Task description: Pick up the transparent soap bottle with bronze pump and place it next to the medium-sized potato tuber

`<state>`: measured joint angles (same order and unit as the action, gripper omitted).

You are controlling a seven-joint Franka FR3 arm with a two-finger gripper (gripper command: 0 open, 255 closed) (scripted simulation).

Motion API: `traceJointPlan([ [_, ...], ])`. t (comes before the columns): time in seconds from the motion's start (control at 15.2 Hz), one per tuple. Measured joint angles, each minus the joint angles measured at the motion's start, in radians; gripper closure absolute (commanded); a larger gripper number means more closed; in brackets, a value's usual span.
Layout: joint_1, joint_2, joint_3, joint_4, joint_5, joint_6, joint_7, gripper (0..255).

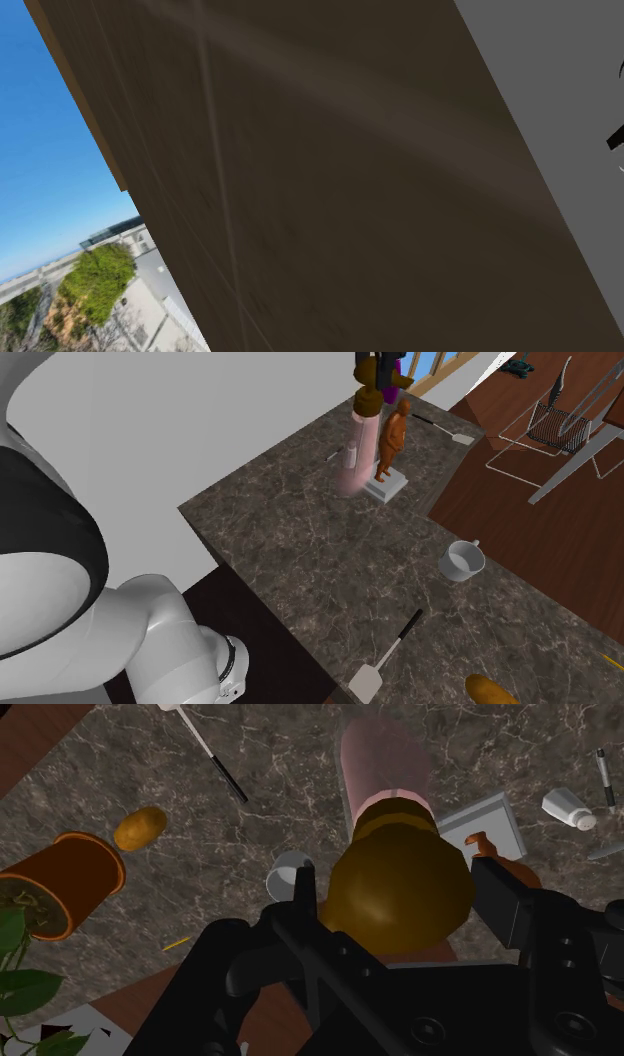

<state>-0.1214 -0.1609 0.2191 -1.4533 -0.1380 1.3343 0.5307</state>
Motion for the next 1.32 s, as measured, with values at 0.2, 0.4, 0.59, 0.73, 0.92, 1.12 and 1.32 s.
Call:
traceJointPlan([
  [0.2, 0.001, 0.030, 0.005, 0.078, -0.008, -0.048, -0.003, 255],
  [0.4, 0.002, 0.062, 0.010, 0.163, -0.018, -0.103, -0.006, 255],
  [0.59, 0.007, 0.105, 0.018, 0.253, -0.031, -0.152, -0.006, 255],
  [0.73, 0.012, 0.137, 0.025, 0.326, -0.043, -0.195, -0.006, 255],
  [0.92, 0.021, 0.188, 0.034, 0.441, -0.065, -0.260, -0.008, 255],
  [1.12, -0.011, 0.158, 0.004, 0.417, -0.053, -0.256, -0.064, 255],
  [1.32, -0.057, 0.091, -0.046, 0.324, -0.032, -0.216, -0.144, 255],
])
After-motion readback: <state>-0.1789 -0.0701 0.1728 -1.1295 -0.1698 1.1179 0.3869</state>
